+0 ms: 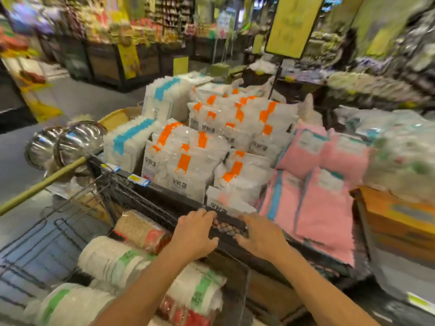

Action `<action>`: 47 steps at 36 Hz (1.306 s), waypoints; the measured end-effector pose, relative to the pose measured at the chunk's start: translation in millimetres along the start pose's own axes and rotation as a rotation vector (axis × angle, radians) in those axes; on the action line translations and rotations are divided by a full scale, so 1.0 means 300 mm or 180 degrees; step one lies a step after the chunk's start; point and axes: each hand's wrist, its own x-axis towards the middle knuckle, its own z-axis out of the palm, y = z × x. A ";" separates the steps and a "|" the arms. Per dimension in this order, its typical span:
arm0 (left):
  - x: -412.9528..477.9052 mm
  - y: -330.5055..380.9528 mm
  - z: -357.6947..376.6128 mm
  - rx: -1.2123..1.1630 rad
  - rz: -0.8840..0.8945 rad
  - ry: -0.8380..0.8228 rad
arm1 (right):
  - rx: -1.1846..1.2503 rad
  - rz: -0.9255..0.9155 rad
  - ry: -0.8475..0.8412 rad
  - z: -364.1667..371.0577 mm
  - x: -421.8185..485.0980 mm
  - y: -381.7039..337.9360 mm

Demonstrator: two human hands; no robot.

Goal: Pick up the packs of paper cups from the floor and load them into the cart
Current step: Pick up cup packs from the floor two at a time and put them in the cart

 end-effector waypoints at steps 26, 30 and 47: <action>-0.410 1.422 0.223 0.0522 0.3507 -0.1190 | 0.0905 0.3704 0.0780 0.100 -1.685 0.549; -0.594 1.583 0.321 0.0633 0.4021 -0.1394 | 0.1159 0.4419 0.0709 0.186 -1.966 0.464; -1.319 2.200 0.593 0.0923 0.4873 -0.1936 | 0.1443 0.5754 0.1299 0.394 -2.913 0.459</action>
